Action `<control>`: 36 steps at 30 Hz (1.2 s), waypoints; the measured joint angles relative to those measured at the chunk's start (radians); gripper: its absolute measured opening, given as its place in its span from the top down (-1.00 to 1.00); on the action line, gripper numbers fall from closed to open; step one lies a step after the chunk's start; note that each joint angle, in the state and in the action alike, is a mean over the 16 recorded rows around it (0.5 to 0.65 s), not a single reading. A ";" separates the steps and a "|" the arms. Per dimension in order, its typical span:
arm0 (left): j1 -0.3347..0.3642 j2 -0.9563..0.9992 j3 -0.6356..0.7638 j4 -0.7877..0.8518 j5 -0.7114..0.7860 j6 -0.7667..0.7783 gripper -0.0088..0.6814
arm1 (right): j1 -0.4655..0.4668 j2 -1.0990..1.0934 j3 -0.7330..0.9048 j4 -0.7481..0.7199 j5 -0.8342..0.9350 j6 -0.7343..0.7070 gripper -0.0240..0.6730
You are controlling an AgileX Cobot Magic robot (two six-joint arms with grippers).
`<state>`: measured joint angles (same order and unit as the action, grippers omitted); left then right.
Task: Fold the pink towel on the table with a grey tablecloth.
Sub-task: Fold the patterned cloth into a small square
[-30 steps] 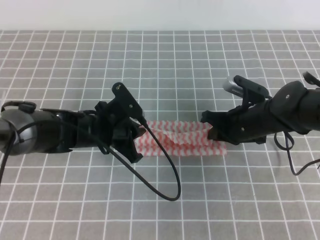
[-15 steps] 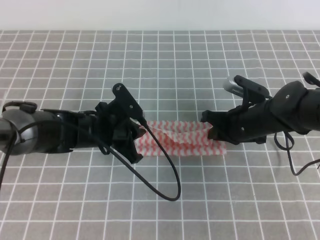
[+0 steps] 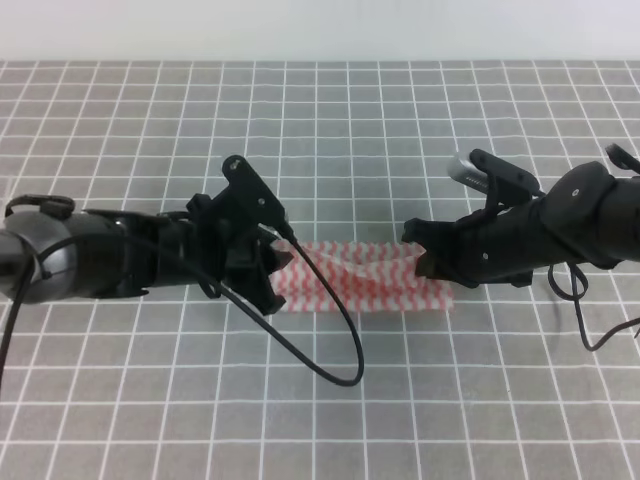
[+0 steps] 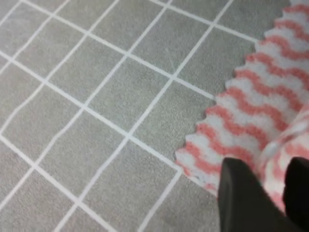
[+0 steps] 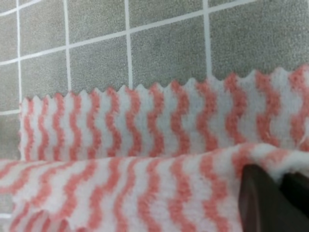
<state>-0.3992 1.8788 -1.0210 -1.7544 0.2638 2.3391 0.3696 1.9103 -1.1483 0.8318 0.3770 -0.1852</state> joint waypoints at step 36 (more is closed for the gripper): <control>0.002 -0.045 -0.033 0.005 0.044 -0.222 0.55 | -0.009 -0.004 -0.016 0.093 -0.158 -0.007 0.29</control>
<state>-0.3974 1.8336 -1.0544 -1.7498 0.3076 2.1168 0.3607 1.9058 -1.1642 0.9247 0.2193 -0.1923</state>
